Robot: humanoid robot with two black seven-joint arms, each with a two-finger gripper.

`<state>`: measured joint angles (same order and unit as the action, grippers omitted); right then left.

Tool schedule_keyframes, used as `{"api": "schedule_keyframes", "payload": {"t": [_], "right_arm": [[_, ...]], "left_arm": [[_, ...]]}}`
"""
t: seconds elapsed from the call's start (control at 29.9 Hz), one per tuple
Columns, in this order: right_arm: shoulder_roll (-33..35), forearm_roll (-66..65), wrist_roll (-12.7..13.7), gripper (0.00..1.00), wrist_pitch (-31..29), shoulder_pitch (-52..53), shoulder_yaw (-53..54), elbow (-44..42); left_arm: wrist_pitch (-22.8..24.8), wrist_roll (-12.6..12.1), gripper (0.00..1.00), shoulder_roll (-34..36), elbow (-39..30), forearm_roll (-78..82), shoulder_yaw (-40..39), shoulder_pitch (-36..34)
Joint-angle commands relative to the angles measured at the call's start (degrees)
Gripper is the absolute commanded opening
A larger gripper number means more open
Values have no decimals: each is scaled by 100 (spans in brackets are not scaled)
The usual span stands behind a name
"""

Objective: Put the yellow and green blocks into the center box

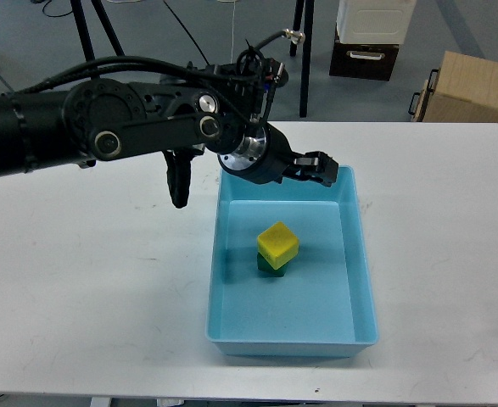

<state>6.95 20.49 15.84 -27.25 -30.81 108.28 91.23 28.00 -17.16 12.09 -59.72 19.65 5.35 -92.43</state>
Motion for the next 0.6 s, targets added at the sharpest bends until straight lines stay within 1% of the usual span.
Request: {"api": "schedule_keyframes", "payload": {"t": [0.0, 0.1, 0.2, 0.3, 0.47, 0.54, 0.57], "right_arm": [[9, -1, -2, 99, 18, 40, -18, 0], [9, -1, -2, 99, 35, 127, -53, 0], [9, -106, -2, 99, 62, 242, -62, -18], [0, -273, -11, 99, 79, 373, -70, -62], [-9, -361, -28, 99, 79, 567, -202, -176], [-18, -370, -28, 99, 79, 593, -229, -211], [-18, -370, -28, 99, 79, 611, -229, -211]], "left_arm": [[0, 81, 100, 398, 75, -584, -972, 356], [0, 81, 100, 662, 145, -1076, -1597, 681], [0, 81, 100, 829, 408, -1437, -2202, 1138], [0, 72, 100, 865, 637, -1499, -3028, 1708], [0, 64, 100, 1067, 664, -1499, -4259, 2658], [0, 64, 100, 1129, 664, -1508, -4926, 3088], [0, 64, 100, 1129, 664, -1508, -5382, 3343]]}}
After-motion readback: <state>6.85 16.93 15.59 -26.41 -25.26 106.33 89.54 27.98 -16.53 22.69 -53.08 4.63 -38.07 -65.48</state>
